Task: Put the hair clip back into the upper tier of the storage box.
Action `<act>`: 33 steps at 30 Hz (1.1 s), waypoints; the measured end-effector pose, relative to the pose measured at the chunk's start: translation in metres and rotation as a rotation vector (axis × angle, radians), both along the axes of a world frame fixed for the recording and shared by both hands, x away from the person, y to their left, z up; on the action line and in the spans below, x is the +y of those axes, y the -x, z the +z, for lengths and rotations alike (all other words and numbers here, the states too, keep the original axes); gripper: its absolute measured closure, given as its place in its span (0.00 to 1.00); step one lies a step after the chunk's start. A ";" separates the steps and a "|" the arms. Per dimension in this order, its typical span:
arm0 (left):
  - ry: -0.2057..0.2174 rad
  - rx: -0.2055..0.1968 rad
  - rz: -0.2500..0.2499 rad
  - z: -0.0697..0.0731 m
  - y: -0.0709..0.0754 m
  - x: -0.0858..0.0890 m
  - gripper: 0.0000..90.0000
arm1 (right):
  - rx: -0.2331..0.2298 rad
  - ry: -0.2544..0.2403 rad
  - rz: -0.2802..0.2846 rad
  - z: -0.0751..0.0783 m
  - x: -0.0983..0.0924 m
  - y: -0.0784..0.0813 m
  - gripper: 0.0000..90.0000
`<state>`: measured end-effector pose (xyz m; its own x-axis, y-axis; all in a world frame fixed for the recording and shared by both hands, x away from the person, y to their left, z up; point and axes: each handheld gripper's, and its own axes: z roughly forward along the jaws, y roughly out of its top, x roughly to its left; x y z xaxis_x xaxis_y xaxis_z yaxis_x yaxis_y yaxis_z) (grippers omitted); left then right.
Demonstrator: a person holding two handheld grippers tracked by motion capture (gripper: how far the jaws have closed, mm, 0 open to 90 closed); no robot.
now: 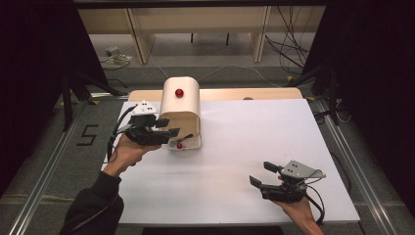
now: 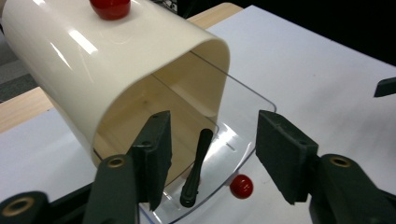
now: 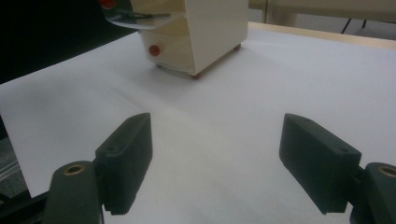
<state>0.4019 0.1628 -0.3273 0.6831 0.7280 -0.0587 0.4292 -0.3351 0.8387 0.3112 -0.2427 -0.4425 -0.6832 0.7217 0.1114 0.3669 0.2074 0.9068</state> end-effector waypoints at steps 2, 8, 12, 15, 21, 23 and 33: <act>0.011 0.003 -0.001 0.000 0.002 0.000 0.46 | 0.000 0.000 0.000 0.000 0.000 0.000 0.29; 0.056 0.014 -0.010 -0.002 0.007 0.000 0.41 | -0.001 0.000 -0.001 0.000 0.000 0.000 0.29; 0.058 0.018 -0.009 -0.003 0.010 -0.002 0.38 | 0.000 0.001 0.000 0.000 0.000 0.000 0.29; 0.065 0.016 -0.003 -0.006 0.013 -0.003 0.36 | 0.001 0.001 -0.001 0.000 0.000 0.000 0.29; 0.090 0.007 0.012 -0.008 0.017 -0.005 0.35 | -0.004 0.001 0.002 0.000 0.000 0.000 0.29; 0.097 0.000 0.017 -0.008 0.019 -0.005 0.35 | -0.004 0.001 0.002 0.000 0.000 0.000 0.29; 0.113 -0.008 0.024 -0.010 0.024 -0.006 0.33 | 0.001 0.001 -0.002 0.000 0.000 0.001 0.29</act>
